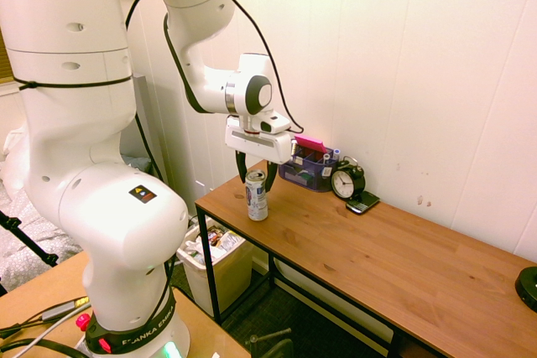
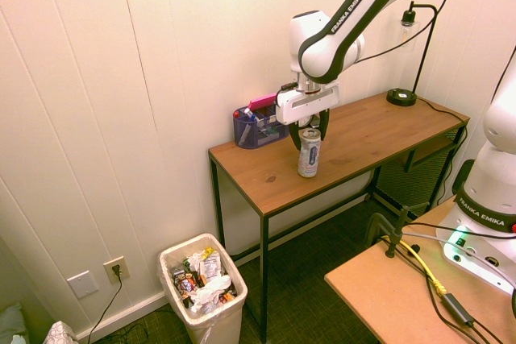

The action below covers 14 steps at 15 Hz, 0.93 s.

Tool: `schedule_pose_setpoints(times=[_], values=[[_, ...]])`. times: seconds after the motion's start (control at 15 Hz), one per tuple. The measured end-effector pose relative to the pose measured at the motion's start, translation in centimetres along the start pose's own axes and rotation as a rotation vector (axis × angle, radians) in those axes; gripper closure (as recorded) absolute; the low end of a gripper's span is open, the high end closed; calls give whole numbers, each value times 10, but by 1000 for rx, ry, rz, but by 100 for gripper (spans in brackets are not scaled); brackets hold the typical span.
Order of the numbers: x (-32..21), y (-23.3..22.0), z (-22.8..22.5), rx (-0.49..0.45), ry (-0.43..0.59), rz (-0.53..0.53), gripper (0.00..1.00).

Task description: Throw the can in the trash bin

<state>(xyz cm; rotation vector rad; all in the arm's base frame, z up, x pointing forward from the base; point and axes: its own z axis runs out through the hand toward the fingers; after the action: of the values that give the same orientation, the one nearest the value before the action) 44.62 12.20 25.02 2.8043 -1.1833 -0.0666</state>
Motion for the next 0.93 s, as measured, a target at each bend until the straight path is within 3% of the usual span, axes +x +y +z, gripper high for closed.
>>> schedule_pose_setpoints(times=[0.6, 0.8, 0.93], values=[[-5, -5, 1, 0, 2, -16, 100], [-44, -23, -13, 20, 12, -93, 100], [-97, -41, -34, 32, 26, -165, 100]])
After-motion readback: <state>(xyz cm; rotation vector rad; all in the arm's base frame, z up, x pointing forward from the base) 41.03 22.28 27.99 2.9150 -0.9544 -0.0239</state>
